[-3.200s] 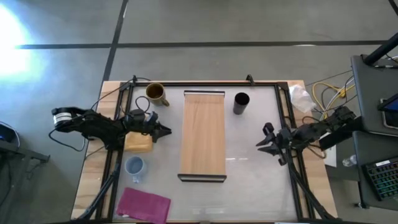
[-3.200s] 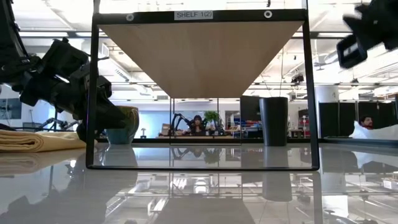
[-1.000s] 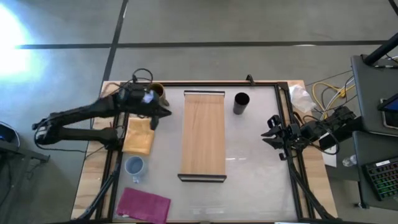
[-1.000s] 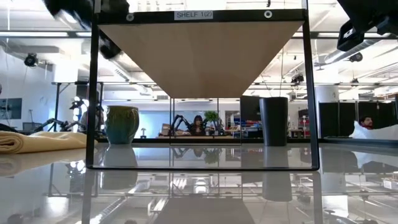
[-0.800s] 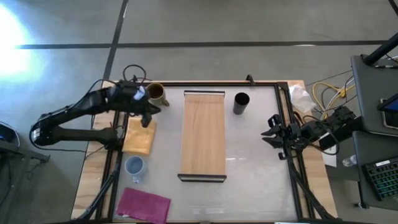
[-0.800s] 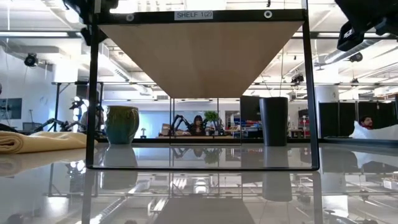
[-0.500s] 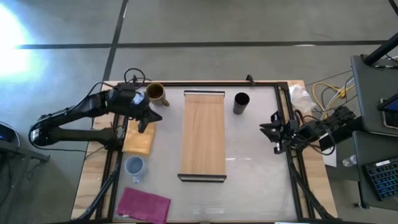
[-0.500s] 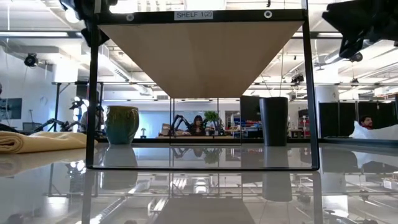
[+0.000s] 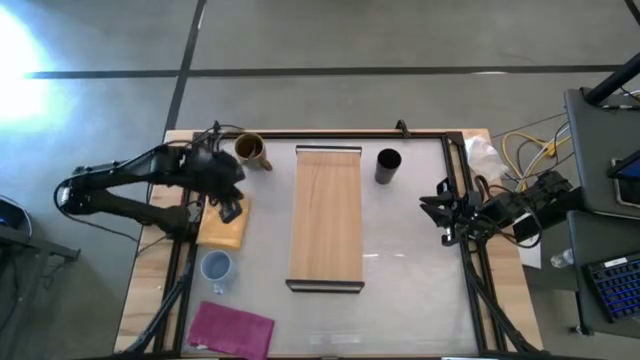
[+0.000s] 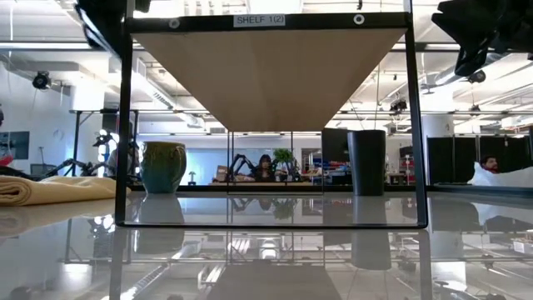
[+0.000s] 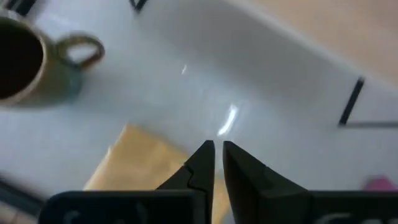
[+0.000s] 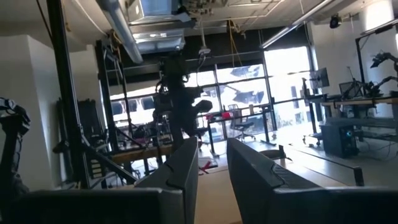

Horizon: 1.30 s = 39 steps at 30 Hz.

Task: Stack small to large cups/mugs on shelf
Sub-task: Put the light blue cup on the shelf

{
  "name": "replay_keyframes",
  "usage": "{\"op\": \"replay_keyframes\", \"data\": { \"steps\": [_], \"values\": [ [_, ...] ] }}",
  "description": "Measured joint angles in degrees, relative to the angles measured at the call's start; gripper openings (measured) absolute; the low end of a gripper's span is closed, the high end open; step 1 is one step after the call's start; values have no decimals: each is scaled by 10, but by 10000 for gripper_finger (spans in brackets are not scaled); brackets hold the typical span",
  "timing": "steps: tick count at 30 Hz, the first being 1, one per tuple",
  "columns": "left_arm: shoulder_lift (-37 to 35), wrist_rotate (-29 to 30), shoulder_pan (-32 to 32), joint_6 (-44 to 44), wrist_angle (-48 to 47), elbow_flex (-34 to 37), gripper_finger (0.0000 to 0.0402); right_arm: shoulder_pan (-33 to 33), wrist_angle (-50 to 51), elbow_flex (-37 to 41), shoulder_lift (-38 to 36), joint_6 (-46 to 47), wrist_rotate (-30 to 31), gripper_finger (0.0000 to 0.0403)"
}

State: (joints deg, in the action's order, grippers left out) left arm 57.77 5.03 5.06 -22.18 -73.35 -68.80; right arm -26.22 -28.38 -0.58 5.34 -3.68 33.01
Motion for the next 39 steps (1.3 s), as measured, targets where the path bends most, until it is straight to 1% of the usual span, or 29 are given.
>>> {"op": "replay_keyframes", "data": {
  "steps": [4, 8, 11, 14, 17, 20, 23, 25, 28, 31, 36, 39],
  "values": [
    [12, 10, -76, -72, -72, -10, 47, 0, -1, 0, 0, 0, 0, 76],
    [17, 10, -151, -168, -119, 0, 88, 0, -1, 0, 0, 0, 0, 71],
    [13, 10, -210, -236, -120, 10, 117, 0, 0, 0, 0, 0, 0, 71],
    [7, 10, -266, -316, -120, 17, 131, 0, 0, 0, 0, 0, 1, 75],
    [-2, 8, -319, -421, -125, 27, 134, 0, 0, 0, 0, 1, 1, 77],
    [-10, -6, -355, -574, -160, 47, 134, 0, 0, 0, 0, 1, 1, 75],
    [-25, -53, -372, -719, -164, 85, 134, 0, 0, 0, 0, -10, 1, 72],
    [-30, -80, -379, -776, -140, 108, 134, 0, 0, 0, 0, -18, 5, 70],
    [-28, -90, -388, -809, -78, 134, 135, 0, -1, 0, 0, -18, 20, 72],
    [-18, -89, -389, -811, -25, 160, 135, 0, -2, 0, 0, -18, 30, 76],
    [15, -90, -402, -807, -22, 185, 135, 0, -2, 0, 0, -13, 32, 79],
    [31, -90, -412, -808, -22, 186, 135, 0, -2, 0, 0, -13, 32, 79]
  ]
}}
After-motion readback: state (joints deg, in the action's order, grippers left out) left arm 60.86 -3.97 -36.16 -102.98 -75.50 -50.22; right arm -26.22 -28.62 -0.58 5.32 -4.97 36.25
